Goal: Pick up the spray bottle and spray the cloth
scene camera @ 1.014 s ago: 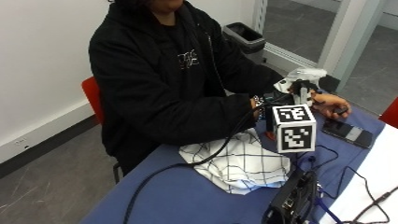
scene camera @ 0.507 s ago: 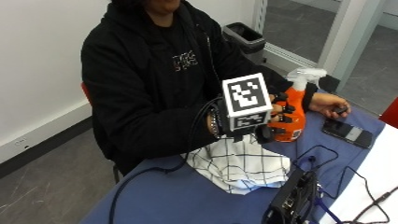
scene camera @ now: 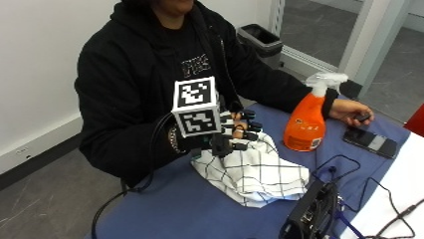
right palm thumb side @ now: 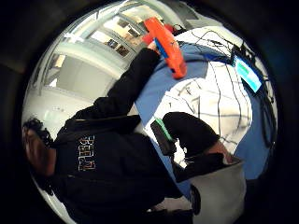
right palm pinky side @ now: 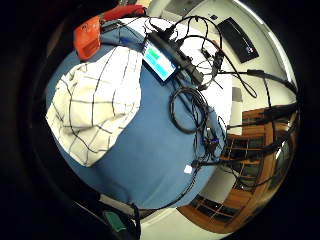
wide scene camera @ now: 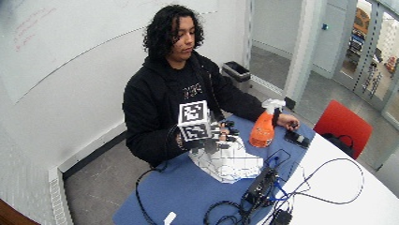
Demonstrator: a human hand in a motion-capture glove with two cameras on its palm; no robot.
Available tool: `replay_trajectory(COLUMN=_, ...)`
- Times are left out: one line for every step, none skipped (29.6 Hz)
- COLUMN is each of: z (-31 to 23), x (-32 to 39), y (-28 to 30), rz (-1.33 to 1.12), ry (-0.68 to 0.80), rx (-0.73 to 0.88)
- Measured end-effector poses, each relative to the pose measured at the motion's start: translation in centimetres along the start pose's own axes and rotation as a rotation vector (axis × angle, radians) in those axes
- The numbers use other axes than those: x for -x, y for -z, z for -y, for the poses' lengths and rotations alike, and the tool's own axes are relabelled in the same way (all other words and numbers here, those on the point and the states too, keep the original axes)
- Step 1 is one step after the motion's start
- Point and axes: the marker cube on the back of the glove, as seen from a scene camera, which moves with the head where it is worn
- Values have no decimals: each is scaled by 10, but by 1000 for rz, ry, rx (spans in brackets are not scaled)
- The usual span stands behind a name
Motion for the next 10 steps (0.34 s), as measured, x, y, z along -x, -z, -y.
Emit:
replay_trajectory(z=-5, x=0, y=-3, rz=-4, ry=-7, rx=5)
replay_trajectory(z=-10, x=0, y=-6, rz=-7, ry=-14, rx=9)
replay_trajectory(z=-14, x=-1, y=-8, rz=-10, ry=-23, rx=13)
replay_trajectory(z=-17, x=-1, y=-12, rz=-13, ry=-35, rx=16)
replay_trajectory(z=-21, x=-1, y=-15, rz=-15, ry=-47, rx=18)
replay_trajectory(z=-24, x=-1, y=-18, rz=-14, ry=-59, rx=20)
replay_trajectory(z=-27, x=0, y=-22, rz=-11, ry=-68, rx=23)
replay_trajectory(z=-29, x=1, y=-25, rz=-7, ry=-73, rx=25)
replay_trajectory(z=-31, x=1, y=-28, rz=-4, ry=-75, rx=27)
replay_trajectory(z=-31, x=2, y=-29, rz=-2, ry=-76, rx=28)
